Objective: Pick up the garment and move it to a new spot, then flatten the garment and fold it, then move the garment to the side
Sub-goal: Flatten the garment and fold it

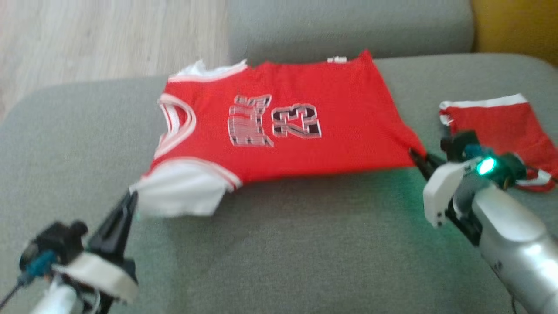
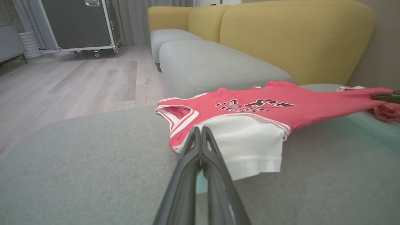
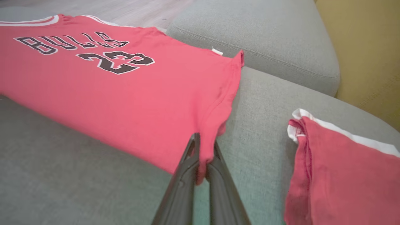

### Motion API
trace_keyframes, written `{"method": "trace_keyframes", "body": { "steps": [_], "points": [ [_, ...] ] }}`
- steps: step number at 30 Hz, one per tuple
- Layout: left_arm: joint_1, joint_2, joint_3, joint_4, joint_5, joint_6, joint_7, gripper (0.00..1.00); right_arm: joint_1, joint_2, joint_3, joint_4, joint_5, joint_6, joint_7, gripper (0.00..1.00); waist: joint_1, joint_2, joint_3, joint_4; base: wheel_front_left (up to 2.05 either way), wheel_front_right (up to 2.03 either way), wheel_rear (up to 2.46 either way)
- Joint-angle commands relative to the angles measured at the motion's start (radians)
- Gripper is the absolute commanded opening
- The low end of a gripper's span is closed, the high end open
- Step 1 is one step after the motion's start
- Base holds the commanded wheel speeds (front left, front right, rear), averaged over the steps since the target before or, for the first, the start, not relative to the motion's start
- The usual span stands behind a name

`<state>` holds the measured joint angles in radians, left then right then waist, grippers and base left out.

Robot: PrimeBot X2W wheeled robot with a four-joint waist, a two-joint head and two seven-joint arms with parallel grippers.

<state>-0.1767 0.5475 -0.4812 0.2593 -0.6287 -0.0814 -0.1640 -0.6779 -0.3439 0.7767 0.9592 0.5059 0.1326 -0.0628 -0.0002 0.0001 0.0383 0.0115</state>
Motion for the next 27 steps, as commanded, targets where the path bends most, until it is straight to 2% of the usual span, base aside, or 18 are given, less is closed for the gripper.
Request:
{"method": "trace_keyframes", "body": {
  "steps": [1,7,12,20,27],
  "points": [
    [-0.01,0.059,0.042,-0.047,-0.005,0.012,0.005,0.0,0.019,-0.034,0.027,-0.043,0.027,-0.002,0.01,0.0,0.0002,-0.0001,-0.037,-0.017,0.0,0.0,0.0],
    [0.105,0.092,0.039,-0.167,-0.021,0.061,0.047,0.0,0.094,-0.121,0.104,-0.176,0.125,-0.002,0.07,0.0,0.0002,-0.0001,-0.071,-0.025,0.0,0.0,0.0],
    [0.143,0.119,0.034,-0.226,-0.025,0.083,0.09,0.0,0.118,-0.171,0.112,-0.249,0.166,-0.002,0.092,0.0,0.0002,-0.0001,-0.07,-0.024,0.0,0.0,0.0],
    [0.106,0.143,0.028,-0.231,-0.027,0.094,0.165,0.0,0.103,-0.171,0.082,-0.291,0.172,-0.002,0.117,0.0,0.0002,-0.0001,-0.032,-0.02,0.0,0.0,0.0],
    [-0.011,0.142,0.005,-0.164,-0.062,0.05,0.296,0.0,0.067,-0.151,0.044,-0.286,0.178,-0.002,0.185,0.0,0.0002,-0.0001,0.029,-0.008,0.0,0.0,0.0]
  ]
}}
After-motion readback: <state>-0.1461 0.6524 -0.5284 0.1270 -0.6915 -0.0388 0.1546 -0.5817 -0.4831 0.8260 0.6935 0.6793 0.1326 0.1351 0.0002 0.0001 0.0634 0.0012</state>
